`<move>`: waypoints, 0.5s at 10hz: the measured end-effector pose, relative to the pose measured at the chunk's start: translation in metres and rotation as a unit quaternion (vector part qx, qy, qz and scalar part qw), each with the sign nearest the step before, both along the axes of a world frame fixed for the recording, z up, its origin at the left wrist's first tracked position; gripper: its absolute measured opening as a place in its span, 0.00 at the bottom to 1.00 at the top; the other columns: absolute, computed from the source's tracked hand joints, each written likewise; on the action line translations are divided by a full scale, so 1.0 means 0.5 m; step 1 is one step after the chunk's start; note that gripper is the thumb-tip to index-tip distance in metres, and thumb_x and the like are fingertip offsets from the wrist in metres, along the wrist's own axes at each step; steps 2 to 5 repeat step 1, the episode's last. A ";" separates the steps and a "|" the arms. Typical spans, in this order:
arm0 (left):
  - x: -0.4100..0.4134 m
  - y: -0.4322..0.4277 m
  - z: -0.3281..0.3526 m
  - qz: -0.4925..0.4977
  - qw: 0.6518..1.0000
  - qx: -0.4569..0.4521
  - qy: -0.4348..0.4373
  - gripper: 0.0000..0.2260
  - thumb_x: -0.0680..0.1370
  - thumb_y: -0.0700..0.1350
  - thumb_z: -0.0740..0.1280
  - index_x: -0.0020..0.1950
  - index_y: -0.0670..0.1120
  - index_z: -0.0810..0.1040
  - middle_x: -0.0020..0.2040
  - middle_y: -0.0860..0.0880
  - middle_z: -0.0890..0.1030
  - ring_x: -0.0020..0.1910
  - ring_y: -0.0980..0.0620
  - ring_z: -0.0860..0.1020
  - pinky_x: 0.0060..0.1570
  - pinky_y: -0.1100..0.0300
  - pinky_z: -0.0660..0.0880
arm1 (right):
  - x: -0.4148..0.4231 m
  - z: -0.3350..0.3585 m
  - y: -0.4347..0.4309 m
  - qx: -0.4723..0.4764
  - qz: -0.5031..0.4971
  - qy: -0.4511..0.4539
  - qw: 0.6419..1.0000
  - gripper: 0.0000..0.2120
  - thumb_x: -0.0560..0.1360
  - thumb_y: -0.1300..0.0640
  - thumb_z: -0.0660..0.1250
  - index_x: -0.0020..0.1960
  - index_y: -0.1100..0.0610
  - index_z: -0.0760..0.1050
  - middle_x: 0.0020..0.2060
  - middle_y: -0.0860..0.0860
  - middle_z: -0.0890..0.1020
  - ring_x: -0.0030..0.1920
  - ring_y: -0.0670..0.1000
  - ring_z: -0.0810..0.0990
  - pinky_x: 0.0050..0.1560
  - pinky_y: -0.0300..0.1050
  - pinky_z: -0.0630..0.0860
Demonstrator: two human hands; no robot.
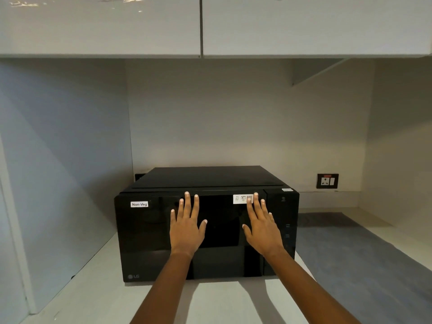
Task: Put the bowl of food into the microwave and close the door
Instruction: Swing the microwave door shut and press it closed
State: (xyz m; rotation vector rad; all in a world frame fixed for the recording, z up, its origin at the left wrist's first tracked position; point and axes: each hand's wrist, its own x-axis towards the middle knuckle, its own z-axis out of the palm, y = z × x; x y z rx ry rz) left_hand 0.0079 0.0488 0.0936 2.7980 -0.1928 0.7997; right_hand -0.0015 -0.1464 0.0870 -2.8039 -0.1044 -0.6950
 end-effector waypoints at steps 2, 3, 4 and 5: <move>-0.022 -0.001 -0.067 -0.009 1.000 -0.021 -0.007 0.30 0.79 0.55 0.55 0.70 0.51 0.36 0.76 0.47 0.41 0.77 0.46 0.49 0.75 0.48 0.51 | -0.013 -0.062 0.022 0.014 -0.002 0.014 1.000 0.32 0.79 0.48 0.52 0.66 0.53 0.29 0.67 0.50 0.31 0.69 0.50 0.32 0.74 0.52 0.46; -0.022 -0.001 -0.067 -0.009 1.000 -0.021 -0.007 0.30 0.79 0.55 0.55 0.70 0.51 0.36 0.76 0.47 0.41 0.77 0.46 0.49 0.75 0.48 0.51 | -0.013 -0.062 0.022 0.014 -0.002 0.014 1.000 0.32 0.79 0.48 0.52 0.66 0.53 0.29 0.67 0.50 0.31 0.69 0.50 0.32 0.74 0.52 0.46; -0.022 -0.001 -0.067 -0.009 1.000 -0.021 -0.007 0.30 0.79 0.55 0.55 0.70 0.51 0.36 0.76 0.47 0.41 0.77 0.46 0.49 0.75 0.48 0.51 | -0.013 -0.062 0.022 0.014 -0.002 0.014 1.000 0.32 0.79 0.48 0.52 0.66 0.53 0.29 0.67 0.50 0.31 0.69 0.50 0.32 0.74 0.52 0.46; -0.022 -0.001 -0.067 -0.009 1.000 -0.021 -0.007 0.30 0.79 0.55 0.55 0.70 0.51 0.36 0.76 0.47 0.41 0.77 0.46 0.49 0.75 0.48 0.51 | -0.013 -0.062 0.022 0.014 -0.002 0.014 1.000 0.32 0.79 0.48 0.52 0.66 0.53 0.29 0.67 0.50 0.31 0.69 0.50 0.32 0.74 0.52 0.46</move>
